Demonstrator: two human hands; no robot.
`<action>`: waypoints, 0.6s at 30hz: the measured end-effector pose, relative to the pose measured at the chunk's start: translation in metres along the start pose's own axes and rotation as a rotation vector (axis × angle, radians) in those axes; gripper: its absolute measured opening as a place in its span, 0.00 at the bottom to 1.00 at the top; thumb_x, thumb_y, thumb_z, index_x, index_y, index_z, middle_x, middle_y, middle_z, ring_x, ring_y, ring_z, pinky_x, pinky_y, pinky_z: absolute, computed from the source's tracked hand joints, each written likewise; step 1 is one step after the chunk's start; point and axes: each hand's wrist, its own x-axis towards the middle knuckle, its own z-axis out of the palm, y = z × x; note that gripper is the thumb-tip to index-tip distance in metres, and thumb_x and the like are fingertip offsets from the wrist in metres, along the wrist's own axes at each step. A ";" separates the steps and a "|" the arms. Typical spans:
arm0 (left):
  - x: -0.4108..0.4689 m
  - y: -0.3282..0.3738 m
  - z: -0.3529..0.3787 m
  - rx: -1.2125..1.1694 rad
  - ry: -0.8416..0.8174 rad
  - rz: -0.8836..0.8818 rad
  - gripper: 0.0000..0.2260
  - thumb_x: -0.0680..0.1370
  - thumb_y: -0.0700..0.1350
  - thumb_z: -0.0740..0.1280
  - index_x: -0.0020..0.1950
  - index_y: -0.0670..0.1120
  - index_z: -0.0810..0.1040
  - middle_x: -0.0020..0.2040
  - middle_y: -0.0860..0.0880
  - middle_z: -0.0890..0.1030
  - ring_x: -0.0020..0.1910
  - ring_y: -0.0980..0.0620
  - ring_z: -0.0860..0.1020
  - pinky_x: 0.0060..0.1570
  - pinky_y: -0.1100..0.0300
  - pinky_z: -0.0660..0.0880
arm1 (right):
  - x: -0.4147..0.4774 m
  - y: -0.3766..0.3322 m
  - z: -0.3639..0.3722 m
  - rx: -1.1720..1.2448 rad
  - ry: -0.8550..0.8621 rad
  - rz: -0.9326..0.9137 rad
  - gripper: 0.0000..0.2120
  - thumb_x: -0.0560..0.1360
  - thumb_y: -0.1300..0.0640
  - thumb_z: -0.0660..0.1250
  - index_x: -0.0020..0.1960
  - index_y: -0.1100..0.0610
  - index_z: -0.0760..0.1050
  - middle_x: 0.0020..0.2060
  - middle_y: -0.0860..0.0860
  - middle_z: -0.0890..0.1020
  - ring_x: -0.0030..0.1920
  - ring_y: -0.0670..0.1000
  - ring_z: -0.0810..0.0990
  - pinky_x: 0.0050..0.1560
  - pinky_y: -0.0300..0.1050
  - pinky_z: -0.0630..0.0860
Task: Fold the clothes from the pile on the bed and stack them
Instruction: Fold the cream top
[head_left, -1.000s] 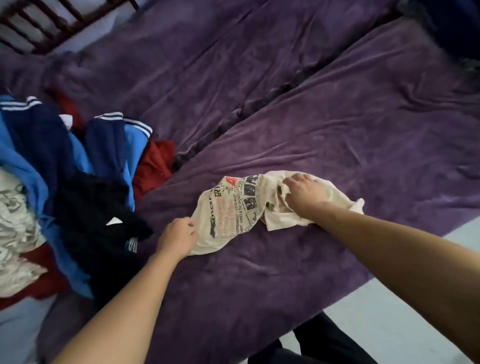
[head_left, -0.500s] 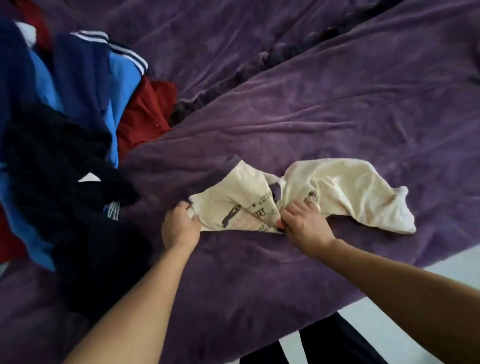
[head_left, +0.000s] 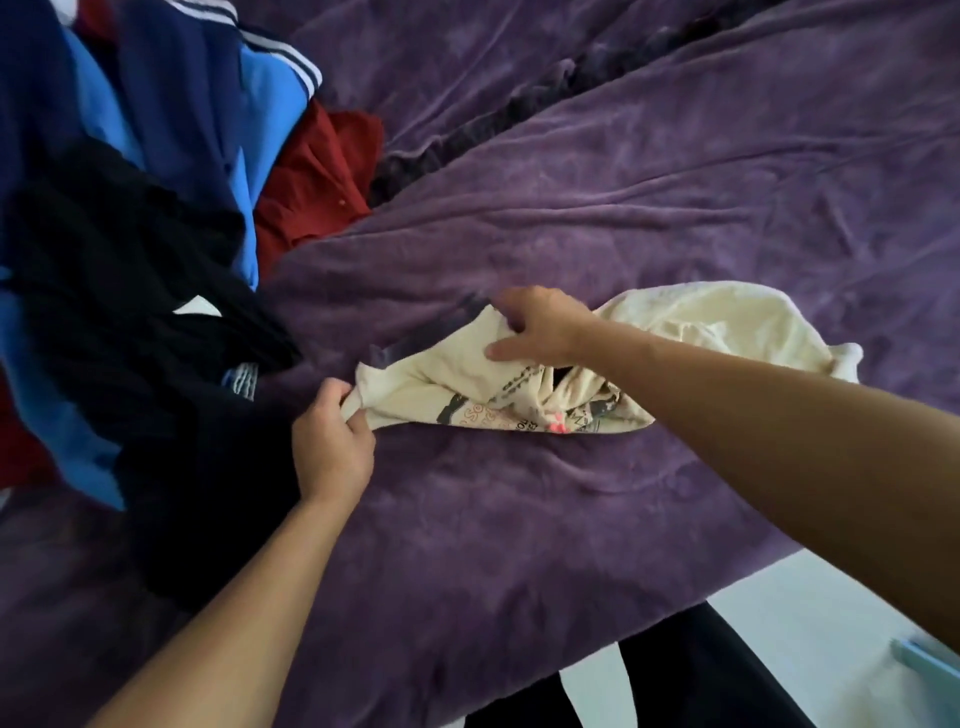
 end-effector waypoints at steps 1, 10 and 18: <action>0.005 0.002 -0.006 -0.022 0.039 -0.001 0.06 0.72 0.30 0.64 0.46 0.39 0.75 0.41 0.37 0.81 0.41 0.36 0.78 0.39 0.52 0.68 | -0.007 -0.001 0.008 -0.037 -0.017 -0.014 0.24 0.68 0.44 0.73 0.62 0.49 0.74 0.45 0.46 0.77 0.50 0.53 0.78 0.45 0.44 0.71; 0.092 0.130 -0.071 -0.272 0.252 0.278 0.11 0.69 0.32 0.60 0.50 0.38 0.75 0.42 0.43 0.79 0.42 0.44 0.77 0.46 0.59 0.70 | -0.076 0.037 -0.080 0.521 0.903 0.043 0.08 0.67 0.54 0.67 0.38 0.57 0.69 0.33 0.48 0.74 0.35 0.50 0.72 0.36 0.47 0.67; 0.125 0.334 -0.016 -0.232 0.166 0.555 0.12 0.71 0.34 0.60 0.51 0.41 0.79 0.49 0.42 0.80 0.48 0.46 0.77 0.48 0.63 0.67 | -0.115 0.163 -0.194 0.660 1.264 0.288 0.08 0.65 0.56 0.64 0.38 0.47 0.65 0.31 0.40 0.69 0.31 0.39 0.68 0.36 0.39 0.67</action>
